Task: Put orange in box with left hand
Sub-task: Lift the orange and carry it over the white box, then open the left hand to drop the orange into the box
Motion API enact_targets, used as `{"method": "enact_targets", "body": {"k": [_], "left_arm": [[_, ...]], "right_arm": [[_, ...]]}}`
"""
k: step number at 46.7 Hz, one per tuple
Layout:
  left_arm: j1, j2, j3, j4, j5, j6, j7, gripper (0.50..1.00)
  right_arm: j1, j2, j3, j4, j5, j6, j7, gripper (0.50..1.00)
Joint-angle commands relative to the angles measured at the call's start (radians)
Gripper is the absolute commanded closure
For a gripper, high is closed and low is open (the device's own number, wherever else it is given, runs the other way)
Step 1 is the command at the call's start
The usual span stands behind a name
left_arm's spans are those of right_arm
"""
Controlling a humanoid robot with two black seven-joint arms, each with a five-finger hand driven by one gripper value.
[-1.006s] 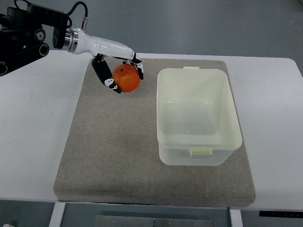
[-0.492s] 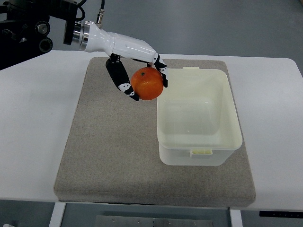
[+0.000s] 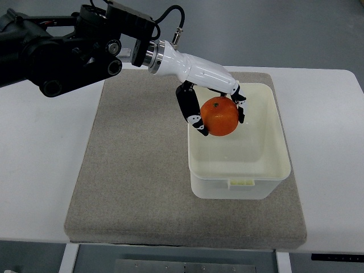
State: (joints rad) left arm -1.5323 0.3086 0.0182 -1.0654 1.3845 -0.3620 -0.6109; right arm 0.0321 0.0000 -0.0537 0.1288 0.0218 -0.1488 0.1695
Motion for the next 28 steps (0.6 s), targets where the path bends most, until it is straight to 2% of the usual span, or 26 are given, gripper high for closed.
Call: {"method": "enact_targets", "body": {"k": [1,13,28], "left_arm": [[0.021,-0.029,-0.001,0.019,0.034,0.001,0.000,1.000],[0.041,-0.052,0.002,0.031,0.062,0.080,0.000,1.000],[0.067,-0.063,-0.010,0.030,0.065,0.103,0.000,1.000]], "right_arm": [[0.000,0.000,0.002,0.000,0.000,0.000,0.001,0.574],[0.000,0.000,0.000,0.000,0.000,0.000,0.001,0.574],[0.000,0.000,0.000,0.000,0.000,0.000,-0.001,0.574]]}}
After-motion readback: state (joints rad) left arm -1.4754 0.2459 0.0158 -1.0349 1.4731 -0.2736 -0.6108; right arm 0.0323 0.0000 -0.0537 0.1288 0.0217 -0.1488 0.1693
